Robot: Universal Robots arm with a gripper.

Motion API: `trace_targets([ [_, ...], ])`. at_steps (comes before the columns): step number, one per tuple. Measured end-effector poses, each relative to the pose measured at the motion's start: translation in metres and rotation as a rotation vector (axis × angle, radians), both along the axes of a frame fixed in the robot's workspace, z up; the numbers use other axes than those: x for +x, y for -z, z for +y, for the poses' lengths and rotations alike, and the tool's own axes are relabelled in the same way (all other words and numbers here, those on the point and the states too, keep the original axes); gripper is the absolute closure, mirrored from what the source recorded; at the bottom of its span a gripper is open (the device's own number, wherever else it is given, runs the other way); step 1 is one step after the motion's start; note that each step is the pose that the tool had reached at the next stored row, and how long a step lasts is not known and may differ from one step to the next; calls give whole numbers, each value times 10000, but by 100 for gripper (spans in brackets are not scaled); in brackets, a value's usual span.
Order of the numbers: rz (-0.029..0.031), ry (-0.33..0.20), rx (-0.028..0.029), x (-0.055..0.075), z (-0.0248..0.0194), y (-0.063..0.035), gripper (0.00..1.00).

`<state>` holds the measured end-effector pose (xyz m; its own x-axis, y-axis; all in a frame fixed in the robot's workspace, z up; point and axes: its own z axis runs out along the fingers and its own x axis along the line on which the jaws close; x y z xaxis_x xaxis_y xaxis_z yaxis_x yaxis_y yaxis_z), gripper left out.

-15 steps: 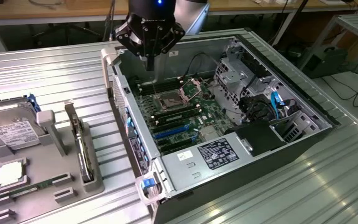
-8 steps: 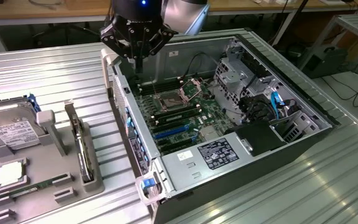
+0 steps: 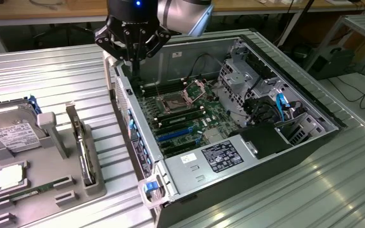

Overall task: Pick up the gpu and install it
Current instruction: 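Reach for the gpu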

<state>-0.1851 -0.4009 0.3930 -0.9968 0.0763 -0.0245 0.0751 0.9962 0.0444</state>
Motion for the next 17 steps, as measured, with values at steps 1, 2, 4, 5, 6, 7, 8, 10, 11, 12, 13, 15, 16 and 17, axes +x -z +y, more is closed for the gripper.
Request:
trace_targets([
  [1, 0, 0, 0, -17, -2, 0, 89],
  [2, 1, 0, -1, -35, -3, 0, 89],
  [4, 1, 0, 0, -73, -6, 1, 89],
  [5, 1, -1, 0, -91, -6, 1, 89],
  [6, 0, -1, 0, -107, -7, 2, 89],
  [7, 2, -1, -1, -127, -8, 1, 89],
  [8, 4, 0, -1, -141, -9, 1, 89],
  [10, 3, -1, 0, -168, -10, 2, 89],
  [11, 4, 0, -1, -188, -11, 2, 89],
  [12, 5, 0, -1, -201, -11, 2, 89],
  [13, 6, 0, 0, -224, -12, 3, 89],
  [15, 6, 0, -1, -252, -14, 3, 89],
  [16, 6, 0, 0, -268, -14, 3, 89],
  [17, 6, 0, -1, -285, -15, 4, 89],
])
